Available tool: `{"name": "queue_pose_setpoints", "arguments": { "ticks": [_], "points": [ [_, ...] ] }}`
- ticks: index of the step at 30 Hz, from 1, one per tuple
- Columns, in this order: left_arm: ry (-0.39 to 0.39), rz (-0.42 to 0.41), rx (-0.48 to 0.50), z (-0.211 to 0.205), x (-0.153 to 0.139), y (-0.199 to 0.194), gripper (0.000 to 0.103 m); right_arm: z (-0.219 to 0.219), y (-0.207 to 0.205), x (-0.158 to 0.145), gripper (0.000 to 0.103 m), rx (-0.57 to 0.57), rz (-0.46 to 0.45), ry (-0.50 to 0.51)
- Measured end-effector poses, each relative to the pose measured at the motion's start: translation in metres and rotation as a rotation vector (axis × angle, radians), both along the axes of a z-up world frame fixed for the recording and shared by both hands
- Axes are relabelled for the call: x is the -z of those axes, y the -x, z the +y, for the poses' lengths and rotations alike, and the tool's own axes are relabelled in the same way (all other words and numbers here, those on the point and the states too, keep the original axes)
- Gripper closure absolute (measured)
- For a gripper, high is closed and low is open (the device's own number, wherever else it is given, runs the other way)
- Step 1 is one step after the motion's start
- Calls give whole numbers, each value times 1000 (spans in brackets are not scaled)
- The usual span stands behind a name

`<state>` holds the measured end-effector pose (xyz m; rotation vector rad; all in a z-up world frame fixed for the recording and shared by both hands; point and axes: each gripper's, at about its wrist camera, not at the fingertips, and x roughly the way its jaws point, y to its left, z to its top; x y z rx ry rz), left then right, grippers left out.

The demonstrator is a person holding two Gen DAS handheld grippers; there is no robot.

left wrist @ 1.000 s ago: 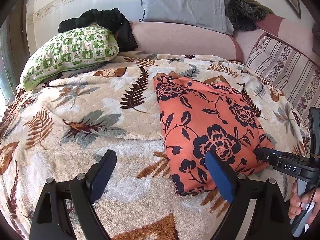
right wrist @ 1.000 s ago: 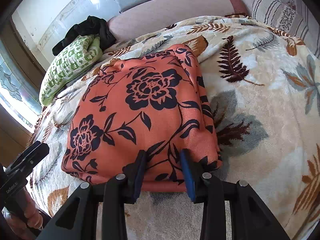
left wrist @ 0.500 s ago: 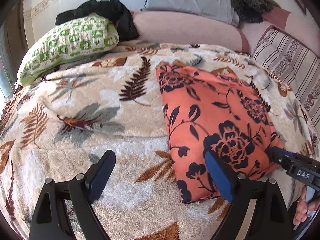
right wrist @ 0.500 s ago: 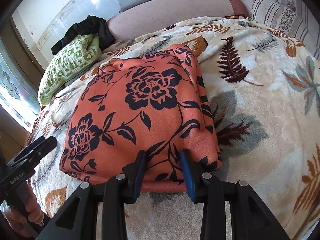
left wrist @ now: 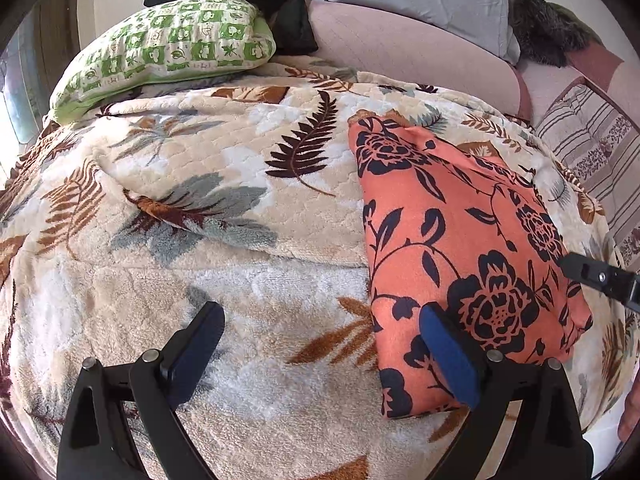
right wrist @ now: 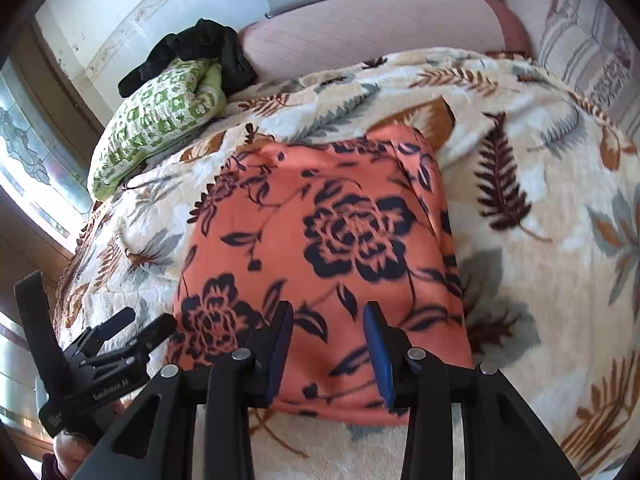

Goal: Fold small clothes

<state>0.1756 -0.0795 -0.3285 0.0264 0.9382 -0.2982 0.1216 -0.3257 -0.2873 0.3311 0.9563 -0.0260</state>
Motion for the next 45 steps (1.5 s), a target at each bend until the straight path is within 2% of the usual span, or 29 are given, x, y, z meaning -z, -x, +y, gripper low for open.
{"name": "queue_pose_setpoints", "arguments": {
  "ticks": [3,5,6,7,10,15,17,19,22,27,32,34,36,38,40,45],
  "points": [
    [-6,37,0,-2,8,-5,4,18,-29,6,63,-33,18,33],
    [-10,45,3,-2,10,-5,4,26,-50,35,62,-52,122,8],
    [-13,49,3,-2,10,-5,4,30,-57,45,62,-60,151,33],
    [-8,53,0,-2,10,-6,4,35,-61,44,63,-68,145,58],
    [4,74,-4,-2,11,-8,4,36,-82,32,63,-85,215,51],
    [-1,79,-5,-4,10,-9,4,56,-120,2,63,-138,142,77],
    [-1,76,-3,-4,10,-8,4,67,-139,9,63,-152,152,68],
    [-8,72,-5,-3,11,-9,4,77,-156,30,60,-152,187,88],
    [-5,72,-1,-3,11,-9,4,74,-163,48,57,-126,149,53],
    [-6,57,7,-4,9,-6,4,62,-143,29,57,-127,137,6],
    [-11,12,22,-6,6,3,4,29,-79,6,57,-46,43,21],
    [-30,-11,44,-11,8,10,4,19,-53,10,57,-13,53,87],
    [-43,-14,77,-16,13,15,4,10,-31,31,56,4,99,106],
    [-60,-26,87,-18,18,22,4,11,-3,38,56,-2,17,138],
    [-65,-44,87,-16,18,29,4,17,16,39,53,-5,2,178],
    [-75,-36,108,-8,9,45,4,2,41,41,50,41,3,51]
  ]
}}
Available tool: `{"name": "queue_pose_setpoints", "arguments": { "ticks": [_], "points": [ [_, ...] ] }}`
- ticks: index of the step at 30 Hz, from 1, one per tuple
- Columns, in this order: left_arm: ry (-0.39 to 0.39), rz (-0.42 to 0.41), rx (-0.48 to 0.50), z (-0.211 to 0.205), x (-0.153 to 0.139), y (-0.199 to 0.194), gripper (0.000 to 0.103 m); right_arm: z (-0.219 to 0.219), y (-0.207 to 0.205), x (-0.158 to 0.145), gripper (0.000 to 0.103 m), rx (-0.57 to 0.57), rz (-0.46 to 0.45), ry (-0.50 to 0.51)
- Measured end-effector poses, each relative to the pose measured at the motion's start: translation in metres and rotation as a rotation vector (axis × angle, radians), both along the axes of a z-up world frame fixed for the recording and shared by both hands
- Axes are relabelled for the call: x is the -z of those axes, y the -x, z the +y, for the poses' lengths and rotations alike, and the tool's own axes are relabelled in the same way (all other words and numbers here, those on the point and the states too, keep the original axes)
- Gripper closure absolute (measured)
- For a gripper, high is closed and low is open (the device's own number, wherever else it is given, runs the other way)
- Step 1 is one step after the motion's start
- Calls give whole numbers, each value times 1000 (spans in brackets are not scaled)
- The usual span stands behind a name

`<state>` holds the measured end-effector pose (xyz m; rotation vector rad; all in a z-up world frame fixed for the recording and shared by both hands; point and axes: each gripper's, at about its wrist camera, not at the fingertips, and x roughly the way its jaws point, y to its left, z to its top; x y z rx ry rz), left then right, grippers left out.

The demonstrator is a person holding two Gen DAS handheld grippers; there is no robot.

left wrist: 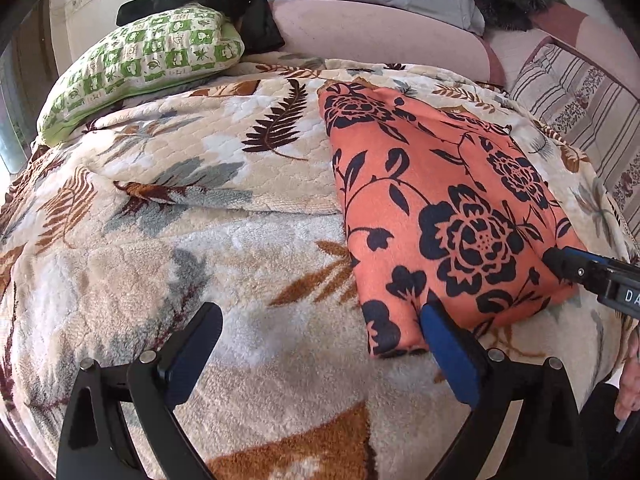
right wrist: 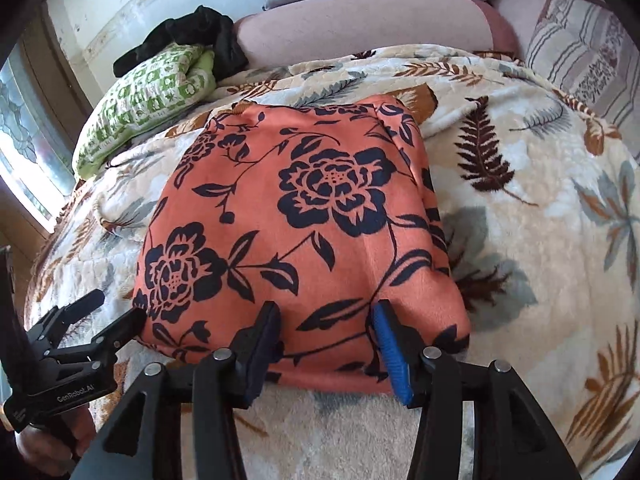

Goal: Fold small clothes

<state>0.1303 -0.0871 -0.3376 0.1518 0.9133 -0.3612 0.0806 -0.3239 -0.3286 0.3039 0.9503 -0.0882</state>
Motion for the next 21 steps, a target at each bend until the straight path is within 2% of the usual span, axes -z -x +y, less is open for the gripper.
{"name": "queue_pose_setpoints", "arguments": {
  "ticks": [2,5,10,15,21],
  "points": [
    [-39,-23,0,0,-10,12,4,-1,3,-5,50,11,19,-9],
    [-94,-117,1,0,-36,33,4,4,14,-20,50,24,3,6],
    [-92,-238,-20,7,-86,55,4,22,30,-50,50,9,-75,60],
    [-47,-270,-55,15,-117,64,4,42,43,-77,50,-15,-131,123],
    [-44,-295,-69,16,-134,75,4,51,57,-102,48,-6,-174,174]
  ]
}}
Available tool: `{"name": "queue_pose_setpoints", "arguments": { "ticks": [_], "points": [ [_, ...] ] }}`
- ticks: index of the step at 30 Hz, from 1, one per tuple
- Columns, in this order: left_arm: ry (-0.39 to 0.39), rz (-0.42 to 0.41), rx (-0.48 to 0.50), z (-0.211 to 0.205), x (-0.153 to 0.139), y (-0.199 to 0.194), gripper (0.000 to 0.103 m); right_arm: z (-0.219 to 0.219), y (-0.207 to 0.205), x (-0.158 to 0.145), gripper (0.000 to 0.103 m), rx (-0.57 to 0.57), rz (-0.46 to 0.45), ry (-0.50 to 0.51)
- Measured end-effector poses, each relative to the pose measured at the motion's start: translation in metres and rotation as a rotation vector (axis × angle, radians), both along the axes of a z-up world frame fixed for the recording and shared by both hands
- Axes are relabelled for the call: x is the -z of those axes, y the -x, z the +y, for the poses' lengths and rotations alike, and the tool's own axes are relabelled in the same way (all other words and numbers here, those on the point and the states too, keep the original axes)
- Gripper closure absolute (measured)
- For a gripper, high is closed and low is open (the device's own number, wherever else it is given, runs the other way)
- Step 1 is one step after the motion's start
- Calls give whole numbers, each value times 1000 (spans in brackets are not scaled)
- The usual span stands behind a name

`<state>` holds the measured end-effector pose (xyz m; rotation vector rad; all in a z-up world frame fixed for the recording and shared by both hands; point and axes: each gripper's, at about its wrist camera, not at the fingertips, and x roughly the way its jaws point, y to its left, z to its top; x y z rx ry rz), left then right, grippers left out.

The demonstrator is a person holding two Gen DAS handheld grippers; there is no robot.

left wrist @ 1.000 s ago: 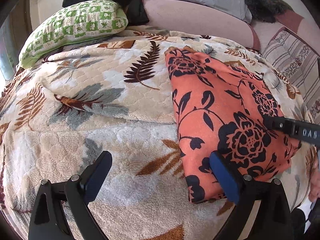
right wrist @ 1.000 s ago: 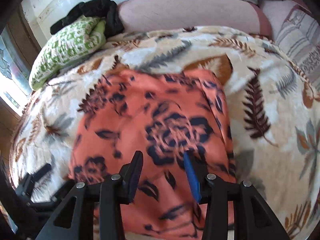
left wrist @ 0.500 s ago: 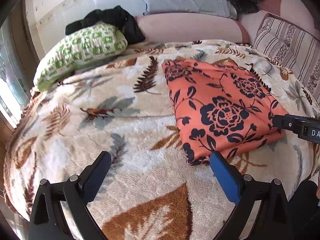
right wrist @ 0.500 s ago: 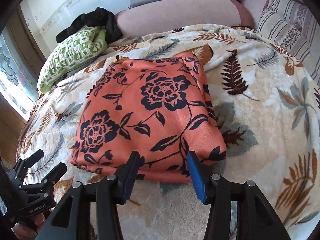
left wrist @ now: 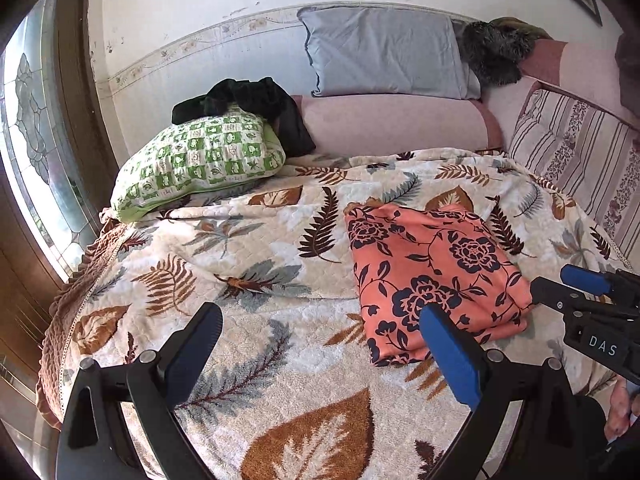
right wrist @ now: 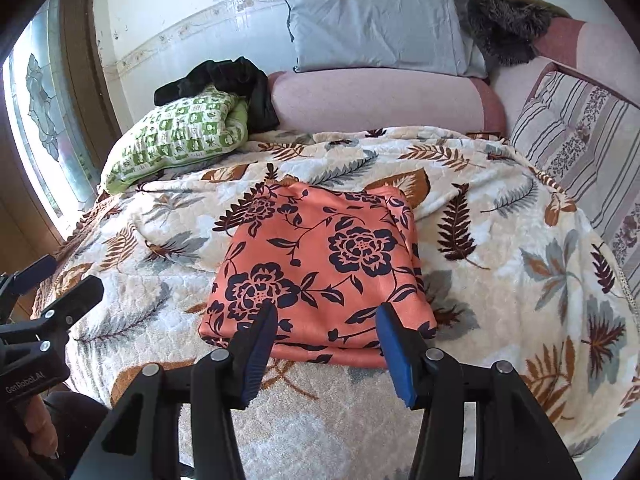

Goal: Fold small clothes

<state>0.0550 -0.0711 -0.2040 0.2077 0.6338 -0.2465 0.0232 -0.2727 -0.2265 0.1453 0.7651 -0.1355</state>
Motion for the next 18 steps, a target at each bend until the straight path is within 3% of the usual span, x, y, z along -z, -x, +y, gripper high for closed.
{"name": "queue_pose_setpoints", "arguments": {
  "ticks": [18],
  "points": [
    [-25,-40,-24,-6,-25,18,4,14,23,-46,44,81,-44,208]
  ]
}}
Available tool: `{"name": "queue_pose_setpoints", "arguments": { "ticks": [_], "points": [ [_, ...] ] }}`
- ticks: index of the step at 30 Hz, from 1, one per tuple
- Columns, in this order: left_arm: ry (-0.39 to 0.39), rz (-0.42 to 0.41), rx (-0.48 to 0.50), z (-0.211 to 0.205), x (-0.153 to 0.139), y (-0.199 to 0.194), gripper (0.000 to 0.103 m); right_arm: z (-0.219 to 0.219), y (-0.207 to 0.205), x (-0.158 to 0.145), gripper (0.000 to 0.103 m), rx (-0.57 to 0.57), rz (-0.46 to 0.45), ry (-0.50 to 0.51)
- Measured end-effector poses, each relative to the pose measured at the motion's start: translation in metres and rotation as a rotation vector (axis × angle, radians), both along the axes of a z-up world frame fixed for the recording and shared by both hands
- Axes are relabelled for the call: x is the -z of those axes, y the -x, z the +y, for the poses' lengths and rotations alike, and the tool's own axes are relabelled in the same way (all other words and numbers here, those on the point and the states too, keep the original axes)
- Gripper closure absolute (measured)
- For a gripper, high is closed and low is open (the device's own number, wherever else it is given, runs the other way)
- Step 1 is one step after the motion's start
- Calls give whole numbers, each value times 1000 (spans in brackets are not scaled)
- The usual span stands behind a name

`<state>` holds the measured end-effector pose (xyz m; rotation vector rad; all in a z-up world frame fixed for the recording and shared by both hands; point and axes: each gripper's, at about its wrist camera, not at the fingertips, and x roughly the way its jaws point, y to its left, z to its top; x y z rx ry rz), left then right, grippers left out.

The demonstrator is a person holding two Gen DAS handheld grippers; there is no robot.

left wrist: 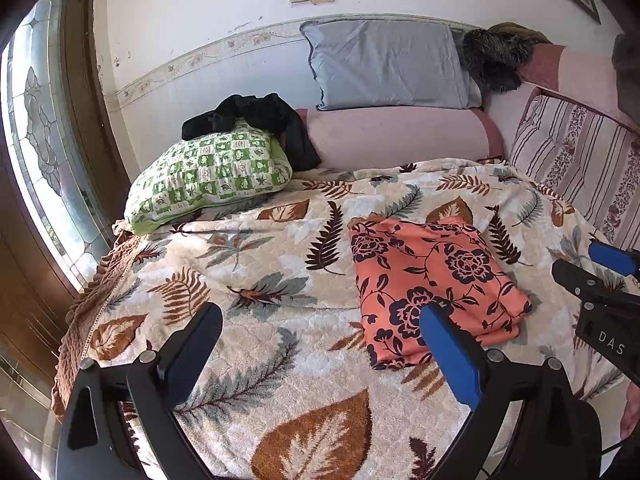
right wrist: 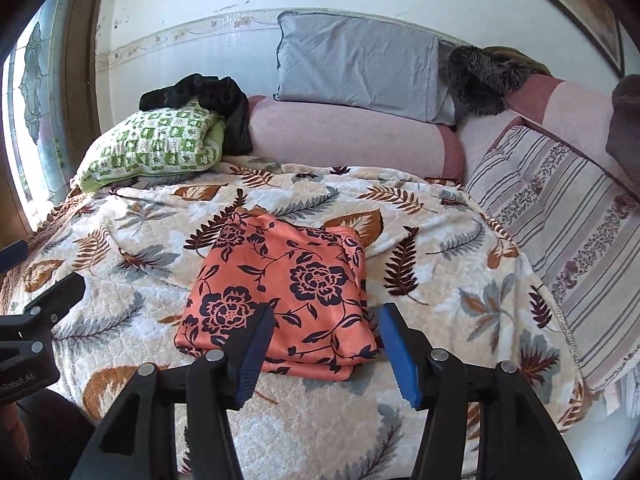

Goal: Fold small clothes

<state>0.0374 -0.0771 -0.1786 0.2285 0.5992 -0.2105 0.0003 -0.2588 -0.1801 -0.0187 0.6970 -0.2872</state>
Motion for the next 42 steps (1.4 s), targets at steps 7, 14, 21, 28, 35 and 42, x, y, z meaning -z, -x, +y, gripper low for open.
{"name": "queue_pose_setpoints", "arguments": {
  "ticks": [7,14,21,28,35,42],
  "points": [
    [-6,-24,3,-4,-8,6,4,-7,5,-6,44,23,-15,12],
    [-19,-39,9,-9,-13,11,4,-10,7,-6,44,27,-14,8],
    [-15,-36,-1,-8,-14,11,4,-10,9,-7,44,24,-19,4],
    [-14,-34,-8,-7,-14,10,4,-9,10,-7,44,26,-19,7],
    [-21,-31,-6,-9,-13,9,4,-11,9,-6,44,24,-13,12],
    [-19,-16,-18,-8,-9,5,4,-11,7,-4,43,21,-9,12]
  ]
}}
